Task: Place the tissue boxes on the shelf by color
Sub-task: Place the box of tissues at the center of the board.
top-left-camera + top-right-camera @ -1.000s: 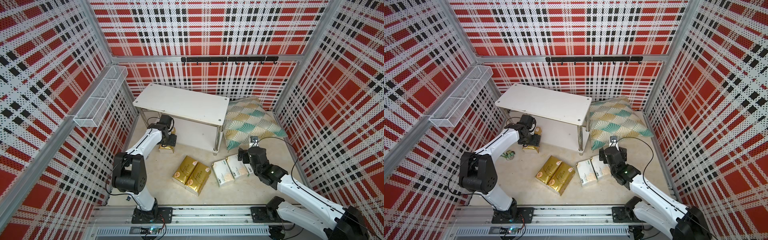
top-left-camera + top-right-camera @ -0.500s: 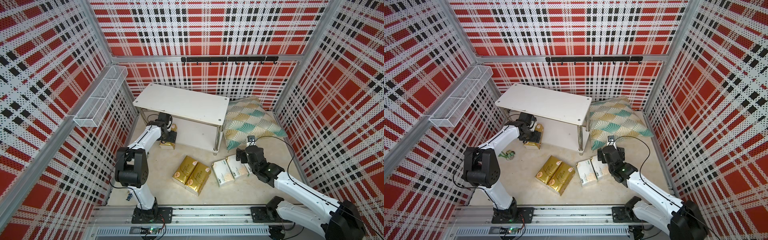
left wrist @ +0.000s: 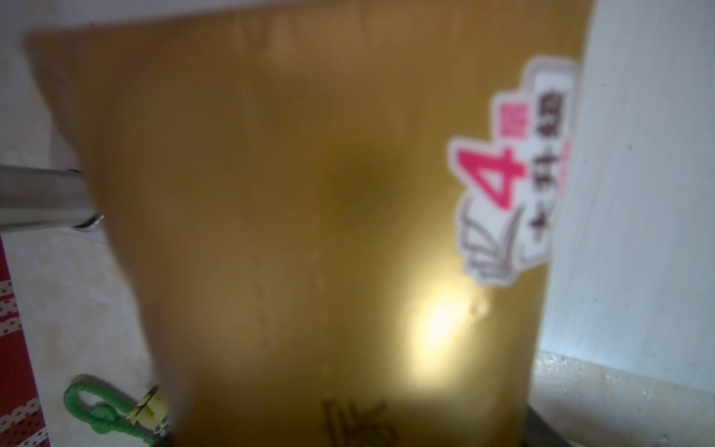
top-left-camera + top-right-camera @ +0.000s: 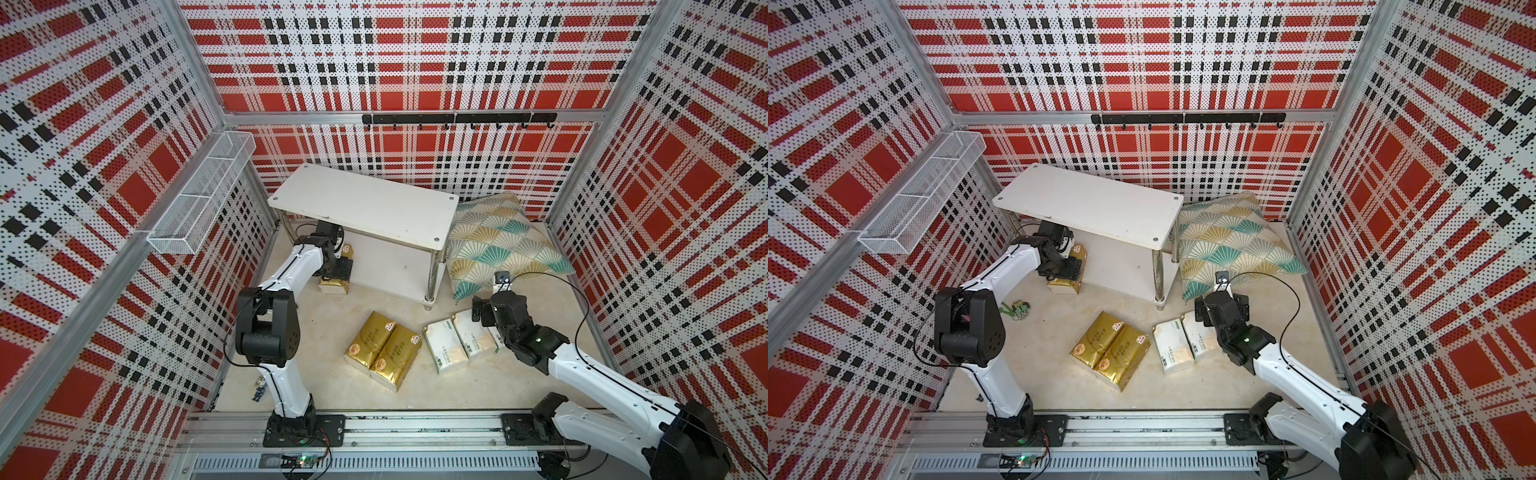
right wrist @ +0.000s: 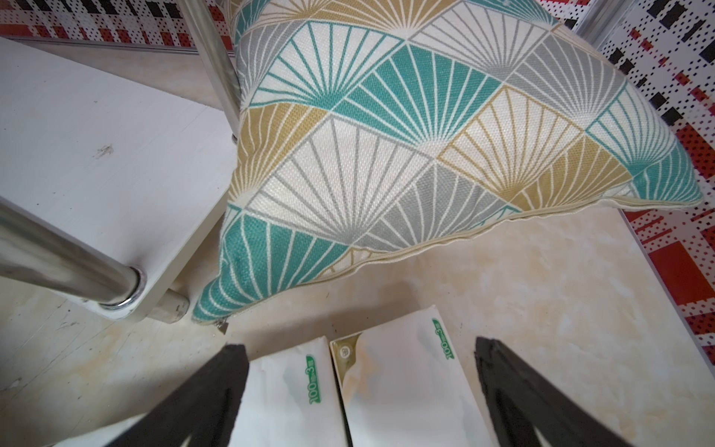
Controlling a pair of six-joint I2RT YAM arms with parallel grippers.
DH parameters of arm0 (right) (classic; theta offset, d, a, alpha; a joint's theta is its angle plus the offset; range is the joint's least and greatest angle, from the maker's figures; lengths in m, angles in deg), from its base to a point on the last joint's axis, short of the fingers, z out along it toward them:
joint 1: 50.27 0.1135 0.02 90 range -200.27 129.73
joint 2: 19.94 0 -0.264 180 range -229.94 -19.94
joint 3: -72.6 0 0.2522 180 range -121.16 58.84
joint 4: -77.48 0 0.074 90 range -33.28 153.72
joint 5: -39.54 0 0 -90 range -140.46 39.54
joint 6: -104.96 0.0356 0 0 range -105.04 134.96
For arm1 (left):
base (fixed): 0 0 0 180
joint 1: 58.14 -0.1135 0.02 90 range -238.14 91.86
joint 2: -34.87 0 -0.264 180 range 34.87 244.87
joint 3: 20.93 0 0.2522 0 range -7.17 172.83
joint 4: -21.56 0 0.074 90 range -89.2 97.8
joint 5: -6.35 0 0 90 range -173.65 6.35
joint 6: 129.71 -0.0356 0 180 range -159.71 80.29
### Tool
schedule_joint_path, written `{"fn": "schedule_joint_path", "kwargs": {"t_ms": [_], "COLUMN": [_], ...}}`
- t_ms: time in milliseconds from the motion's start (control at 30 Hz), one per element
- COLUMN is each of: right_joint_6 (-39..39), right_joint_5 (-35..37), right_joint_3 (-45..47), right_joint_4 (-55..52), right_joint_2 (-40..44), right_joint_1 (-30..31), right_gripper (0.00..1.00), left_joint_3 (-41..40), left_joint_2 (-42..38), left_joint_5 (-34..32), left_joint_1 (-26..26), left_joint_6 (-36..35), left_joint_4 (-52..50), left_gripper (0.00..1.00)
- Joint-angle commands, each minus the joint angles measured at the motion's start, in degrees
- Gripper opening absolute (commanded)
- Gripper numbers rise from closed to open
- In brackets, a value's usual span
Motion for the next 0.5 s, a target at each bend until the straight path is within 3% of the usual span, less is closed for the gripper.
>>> {"fn": "schedule_joint_path", "kwargs": {"t_ms": [0,467], "right_joint_6": [0.1,-1.0], "right_joint_5": [-0.1,-2.2], "right_joint_3": [-1.7,-3.1], "right_joint_4": [-1.1,0.4], "right_joint_2": [0.7,-2.7], "right_joint_1": [0.6,2.7], "right_gripper": [1.00,1.00], "left_joint_3": [-0.9,-21.2], "left_joint_2": [-3.1,-17.9], "left_joint_5": [2.3,1.2], "left_joint_1": [-0.1,-1.0], "left_joint_6": [3.2,8.0], "left_joint_4": [-0.7,3.2], "left_gripper": [0.77,0.79]}}
